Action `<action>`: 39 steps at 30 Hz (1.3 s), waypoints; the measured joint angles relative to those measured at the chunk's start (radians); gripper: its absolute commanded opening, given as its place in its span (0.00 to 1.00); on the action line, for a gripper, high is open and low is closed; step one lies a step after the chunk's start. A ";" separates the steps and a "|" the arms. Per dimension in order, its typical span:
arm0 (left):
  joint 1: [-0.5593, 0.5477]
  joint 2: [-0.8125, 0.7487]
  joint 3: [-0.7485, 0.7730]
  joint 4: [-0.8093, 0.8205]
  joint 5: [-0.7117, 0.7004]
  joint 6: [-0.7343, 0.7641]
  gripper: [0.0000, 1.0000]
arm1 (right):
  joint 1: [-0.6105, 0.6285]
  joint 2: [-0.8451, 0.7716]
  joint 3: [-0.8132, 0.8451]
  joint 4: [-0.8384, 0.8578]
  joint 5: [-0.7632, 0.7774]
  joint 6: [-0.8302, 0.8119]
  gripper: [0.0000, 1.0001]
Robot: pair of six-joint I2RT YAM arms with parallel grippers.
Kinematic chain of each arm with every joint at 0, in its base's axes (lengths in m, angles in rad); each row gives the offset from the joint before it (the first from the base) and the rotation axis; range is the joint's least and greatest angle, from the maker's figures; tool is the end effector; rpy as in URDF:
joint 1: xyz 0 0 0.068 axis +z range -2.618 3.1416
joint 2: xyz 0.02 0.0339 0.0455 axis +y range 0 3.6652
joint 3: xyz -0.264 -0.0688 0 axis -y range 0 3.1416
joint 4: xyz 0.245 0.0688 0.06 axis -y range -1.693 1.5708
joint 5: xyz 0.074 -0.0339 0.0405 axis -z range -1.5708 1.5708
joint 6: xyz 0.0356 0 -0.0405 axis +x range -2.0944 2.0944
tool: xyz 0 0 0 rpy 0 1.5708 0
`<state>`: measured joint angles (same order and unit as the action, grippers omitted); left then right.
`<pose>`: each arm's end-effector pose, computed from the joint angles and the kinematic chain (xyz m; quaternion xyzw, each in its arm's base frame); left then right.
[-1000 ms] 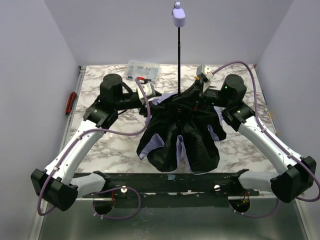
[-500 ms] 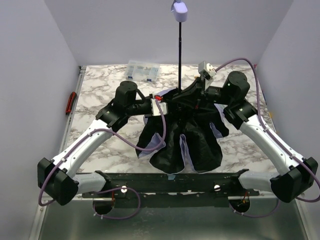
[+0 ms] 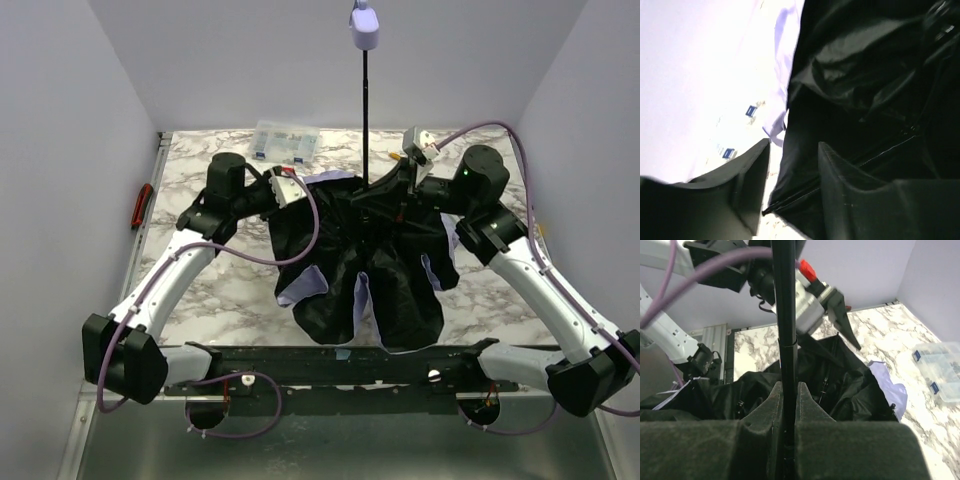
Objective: Open the umbrella
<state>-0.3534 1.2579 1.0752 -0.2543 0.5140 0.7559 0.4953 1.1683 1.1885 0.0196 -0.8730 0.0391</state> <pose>0.2620 -0.1153 0.3347 0.5457 0.6217 -0.1063 0.5518 0.2133 0.1462 0.4252 -0.4389 0.5427 0.4551 0.5529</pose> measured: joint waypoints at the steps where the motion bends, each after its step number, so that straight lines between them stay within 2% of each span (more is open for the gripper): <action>1: 0.003 0.000 0.010 -0.007 0.012 -0.012 0.59 | 0.000 0.002 0.000 -0.008 0.009 -0.006 0.01; 7: -0.016 -0.055 0.108 0.007 0.159 -0.185 0.59 | 0.000 0.035 0.000 -0.015 0.066 -0.014 0.00; 11: -0.053 -0.116 0.163 0.076 0.237 -0.270 0.42 | 0.000 0.053 -0.002 -0.008 0.103 -0.006 0.01; 16: -0.159 -0.179 0.165 0.090 0.346 -0.245 0.32 | -0.001 0.055 -0.014 0.060 0.108 0.025 0.01; 24: -0.238 -0.095 0.144 0.066 0.435 -0.249 0.24 | -0.001 0.054 -0.017 0.140 0.035 0.039 0.01; 27: -0.266 -0.095 0.118 0.035 0.477 -0.235 0.23 | -0.001 0.055 -0.017 0.151 0.024 0.036 0.00; 34: -0.336 -0.098 0.085 -0.120 0.517 -0.092 0.24 | -0.001 0.082 0.004 0.206 0.026 0.039 0.00; 39: -0.345 -0.122 0.029 -0.218 0.512 0.048 0.34 | -0.002 0.098 0.019 0.225 0.059 0.035 0.01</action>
<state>-0.6987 1.1355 1.1038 -0.4725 1.0256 0.8040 0.4931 1.2663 1.2079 0.2447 -0.8139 0.0742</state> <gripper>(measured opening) 0.261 0.063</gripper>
